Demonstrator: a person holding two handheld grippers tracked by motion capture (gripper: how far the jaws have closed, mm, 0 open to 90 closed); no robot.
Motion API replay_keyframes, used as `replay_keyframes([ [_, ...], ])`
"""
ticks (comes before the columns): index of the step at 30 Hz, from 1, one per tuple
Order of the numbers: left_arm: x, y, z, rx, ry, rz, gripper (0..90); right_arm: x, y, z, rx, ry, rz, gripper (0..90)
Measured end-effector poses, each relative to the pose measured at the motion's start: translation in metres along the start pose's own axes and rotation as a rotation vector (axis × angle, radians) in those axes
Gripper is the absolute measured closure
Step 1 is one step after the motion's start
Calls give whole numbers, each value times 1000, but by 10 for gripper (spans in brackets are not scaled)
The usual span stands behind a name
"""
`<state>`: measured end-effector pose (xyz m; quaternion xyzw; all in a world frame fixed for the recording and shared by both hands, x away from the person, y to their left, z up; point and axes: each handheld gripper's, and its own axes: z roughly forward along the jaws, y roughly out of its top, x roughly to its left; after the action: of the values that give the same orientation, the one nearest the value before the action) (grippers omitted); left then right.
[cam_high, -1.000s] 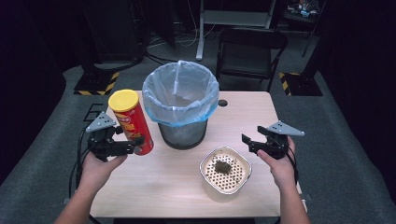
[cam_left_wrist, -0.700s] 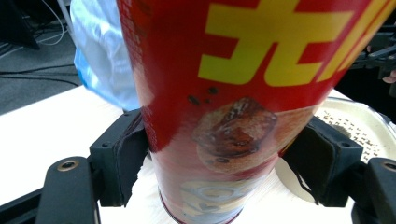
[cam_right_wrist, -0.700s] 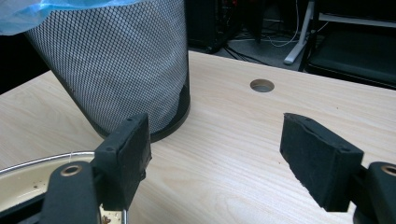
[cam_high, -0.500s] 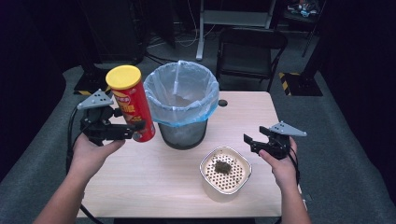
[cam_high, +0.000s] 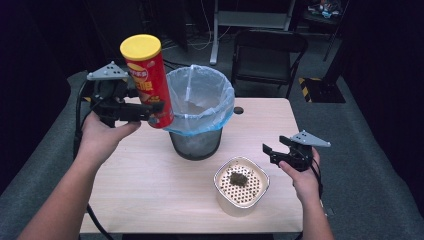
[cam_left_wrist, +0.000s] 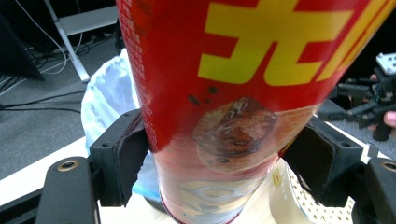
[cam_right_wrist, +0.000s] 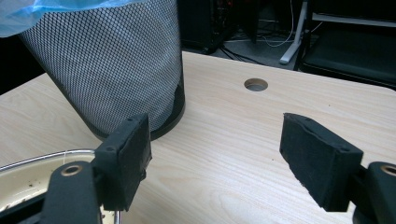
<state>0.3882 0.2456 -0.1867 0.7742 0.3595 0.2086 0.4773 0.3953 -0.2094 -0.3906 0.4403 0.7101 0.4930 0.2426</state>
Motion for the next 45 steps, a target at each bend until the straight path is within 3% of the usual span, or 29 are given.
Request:
replay_keyframes([
  [7,4,20,26,13,-4,-3,242,0,0,0,2,-3,-3,242],
  [15,10,28,59,9,17,-17,242,2,1,-1,0,-2,-9,243],
  [17,12,28,67,11,15,-32,242,3,1,-1,0,-3,-12,242],
  [22,16,27,83,27,42,-24,242,3,0,0,6,-7,-18,242],
  [27,27,21,103,23,31,-73,242,3,0,0,6,-6,-24,242],
  [39,39,15,137,19,65,-91,241,8,-2,6,25,-6,-37,242],
  [45,44,12,153,49,81,-87,241,7,-2,6,19,-8,-36,242],
])
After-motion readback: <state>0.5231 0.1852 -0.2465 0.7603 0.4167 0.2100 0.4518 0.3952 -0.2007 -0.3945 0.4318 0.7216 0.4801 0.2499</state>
